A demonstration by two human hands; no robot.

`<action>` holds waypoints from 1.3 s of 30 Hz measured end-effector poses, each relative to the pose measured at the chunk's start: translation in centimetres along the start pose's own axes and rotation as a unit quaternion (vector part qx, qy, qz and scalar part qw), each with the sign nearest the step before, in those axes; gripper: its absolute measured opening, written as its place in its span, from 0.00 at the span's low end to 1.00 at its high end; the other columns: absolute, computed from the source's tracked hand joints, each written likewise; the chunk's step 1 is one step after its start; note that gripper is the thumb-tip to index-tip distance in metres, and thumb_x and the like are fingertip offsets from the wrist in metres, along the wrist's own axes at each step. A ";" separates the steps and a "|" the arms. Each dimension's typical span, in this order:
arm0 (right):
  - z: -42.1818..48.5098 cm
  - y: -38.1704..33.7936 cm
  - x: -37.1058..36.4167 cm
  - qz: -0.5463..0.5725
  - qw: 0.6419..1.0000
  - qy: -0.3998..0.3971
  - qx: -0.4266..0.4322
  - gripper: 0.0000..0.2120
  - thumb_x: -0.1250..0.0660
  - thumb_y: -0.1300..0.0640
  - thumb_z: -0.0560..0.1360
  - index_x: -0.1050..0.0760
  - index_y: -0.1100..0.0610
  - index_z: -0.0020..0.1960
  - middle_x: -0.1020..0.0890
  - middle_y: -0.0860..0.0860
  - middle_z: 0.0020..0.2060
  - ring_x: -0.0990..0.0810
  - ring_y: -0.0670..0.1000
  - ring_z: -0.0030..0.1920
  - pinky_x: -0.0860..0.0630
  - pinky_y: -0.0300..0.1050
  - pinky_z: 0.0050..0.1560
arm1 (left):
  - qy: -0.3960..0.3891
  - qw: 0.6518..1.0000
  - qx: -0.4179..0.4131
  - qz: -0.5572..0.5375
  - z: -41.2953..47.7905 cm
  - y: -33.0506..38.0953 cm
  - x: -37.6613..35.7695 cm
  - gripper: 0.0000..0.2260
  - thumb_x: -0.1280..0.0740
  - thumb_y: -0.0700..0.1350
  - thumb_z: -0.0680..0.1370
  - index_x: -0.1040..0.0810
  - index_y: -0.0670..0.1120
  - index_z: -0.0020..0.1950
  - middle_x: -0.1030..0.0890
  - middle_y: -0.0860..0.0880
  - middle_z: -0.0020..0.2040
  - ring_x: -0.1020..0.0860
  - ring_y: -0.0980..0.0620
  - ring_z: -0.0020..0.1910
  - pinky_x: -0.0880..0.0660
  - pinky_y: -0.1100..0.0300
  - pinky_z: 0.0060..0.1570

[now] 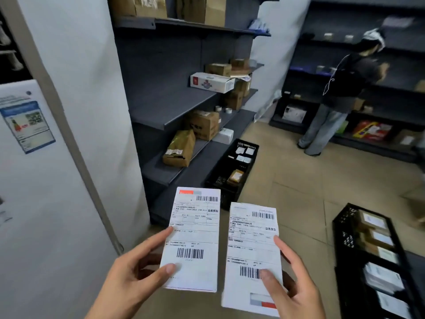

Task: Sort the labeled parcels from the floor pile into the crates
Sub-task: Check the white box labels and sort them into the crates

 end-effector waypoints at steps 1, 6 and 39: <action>1.7 -0.6 -0.4 -0.001 1.000 0.007 -0.001 0.28 0.26 0.70 0.71 0.21 0.46 0.66 0.13 0.45 0.53 0.13 0.51 0.52 0.19 0.36 0.49 | -0.008 1.000 -0.007 -0.007 2.3 0.4 0.4 0.25 0.19 0.46 0.69 0.18 0.58 0.65 0.14 0.48 0.55 0.15 0.46 0.55 0.20 0.61 0.52; 10.1 -2.5 -2.2 0.000 0.998 0.054 0.009 0.28 0.29 0.65 0.71 0.24 0.48 0.69 0.13 0.45 0.55 0.14 0.47 0.55 0.19 0.44 0.57 | -0.054 0.998 -0.021 -0.020 13.8 2.6 1.2 0.27 0.20 0.58 0.65 0.20 0.65 0.64 0.14 0.52 0.58 0.16 0.54 0.57 0.22 0.66 0.52; 69.2 17.0 6.3 0.197 0.950 0.041 -0.240 0.30 0.39 0.68 0.81 0.30 0.40 0.74 0.16 0.50 0.62 0.14 0.60 0.56 0.16 0.62 0.43 | 0.138 0.981 0.132 -0.012 62.1 -11.0 -11.2 0.24 0.20 0.43 0.70 0.21 0.54 0.63 0.14 0.58 0.56 0.18 0.60 0.57 0.22 0.70 0.47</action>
Point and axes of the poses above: each hand's wrist, its own z-axis towards the middle knuckle, its own x-axis out of the back of the hand, y = z × x, the point moved 9 cm from there along z, towards the middle knuckle
